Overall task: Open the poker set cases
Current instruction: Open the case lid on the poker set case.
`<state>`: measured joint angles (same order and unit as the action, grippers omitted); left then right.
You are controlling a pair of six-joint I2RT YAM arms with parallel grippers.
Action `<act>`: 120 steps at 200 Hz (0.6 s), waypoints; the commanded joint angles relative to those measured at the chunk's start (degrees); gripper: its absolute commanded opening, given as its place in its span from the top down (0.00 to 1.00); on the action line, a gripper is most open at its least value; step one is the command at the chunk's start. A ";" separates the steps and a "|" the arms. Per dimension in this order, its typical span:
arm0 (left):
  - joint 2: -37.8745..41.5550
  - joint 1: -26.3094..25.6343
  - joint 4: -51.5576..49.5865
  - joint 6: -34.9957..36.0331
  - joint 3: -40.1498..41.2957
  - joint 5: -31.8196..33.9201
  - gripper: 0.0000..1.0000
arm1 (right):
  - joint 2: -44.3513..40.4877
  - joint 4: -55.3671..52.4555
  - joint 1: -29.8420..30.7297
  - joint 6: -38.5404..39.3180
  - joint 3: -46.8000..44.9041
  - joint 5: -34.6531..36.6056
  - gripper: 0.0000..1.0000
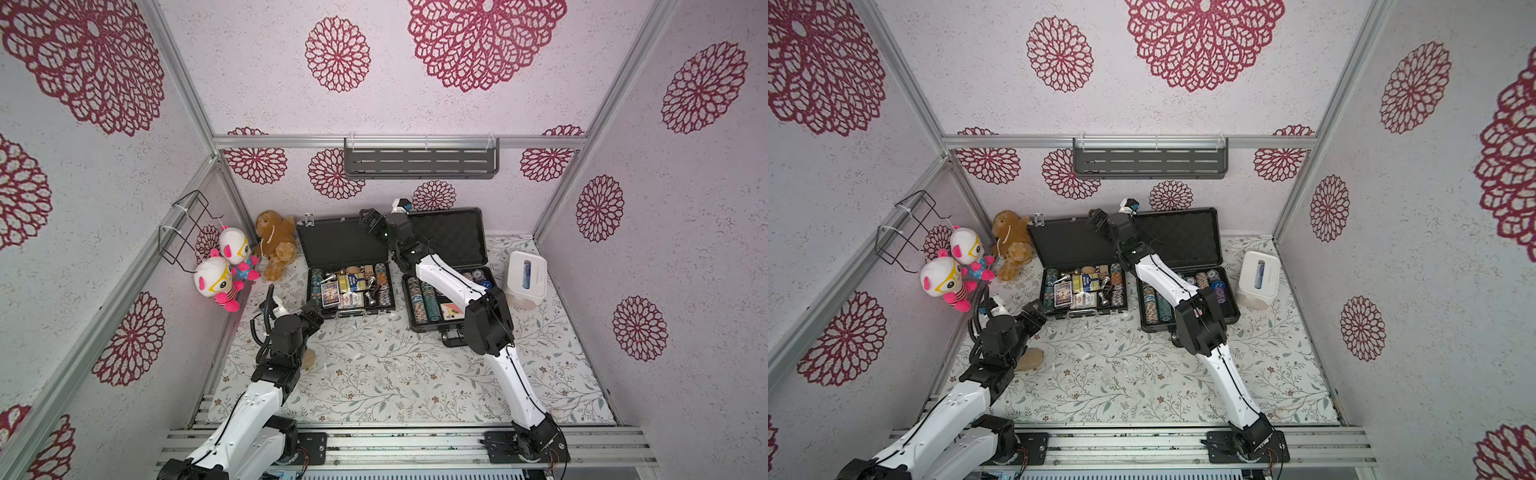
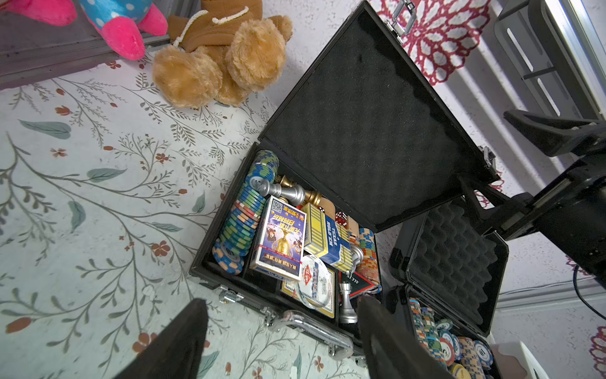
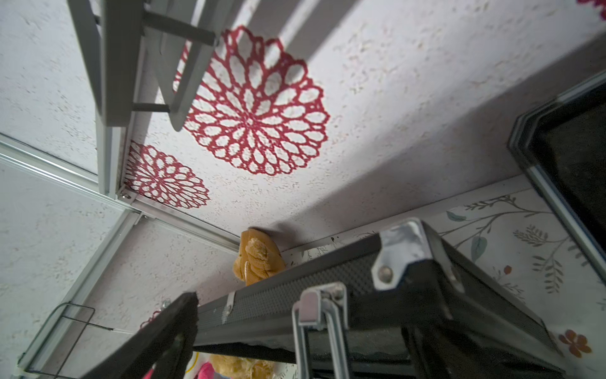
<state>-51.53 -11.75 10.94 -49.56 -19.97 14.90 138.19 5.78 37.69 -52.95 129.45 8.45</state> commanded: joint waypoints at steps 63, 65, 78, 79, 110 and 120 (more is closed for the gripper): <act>-4.92 -0.29 1.67 0.54 -2.70 -2.18 0.22 | -3.64 -7.15 -2.93 7.68 5.81 -4.21 0.01; -5.04 -0.23 1.64 0.52 -2.71 -2.33 0.22 | -3.52 -7.29 -2.96 7.68 6.06 -4.49 0.01; -5.42 -0.25 1.63 0.60 -2.97 -2.82 0.22 | -3.56 -8.39 -3.06 8.27 6.12 -5.71 0.01; -5.42 -0.27 1.67 0.61 -2.97 -2.88 0.22 | -3.68 -8.49 -3.06 8.33 6.05 -5.72 0.01; -5.11 -0.29 1.28 0.95 -3.15 -2.89 0.22 | -9.99 -6.29 -2.51 11.09 -4.22 -5.27 0.01; -5.15 -0.28 1.19 1.13 -3.15 -2.85 0.22 | -13.16 -4.44 -2.28 12.17 -9.33 -4.37 0.01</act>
<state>-56.93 -11.75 11.31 -49.25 -21.76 12.23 134.28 -1.63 34.92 -44.84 127.55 4.01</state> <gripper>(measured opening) 0.781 0.989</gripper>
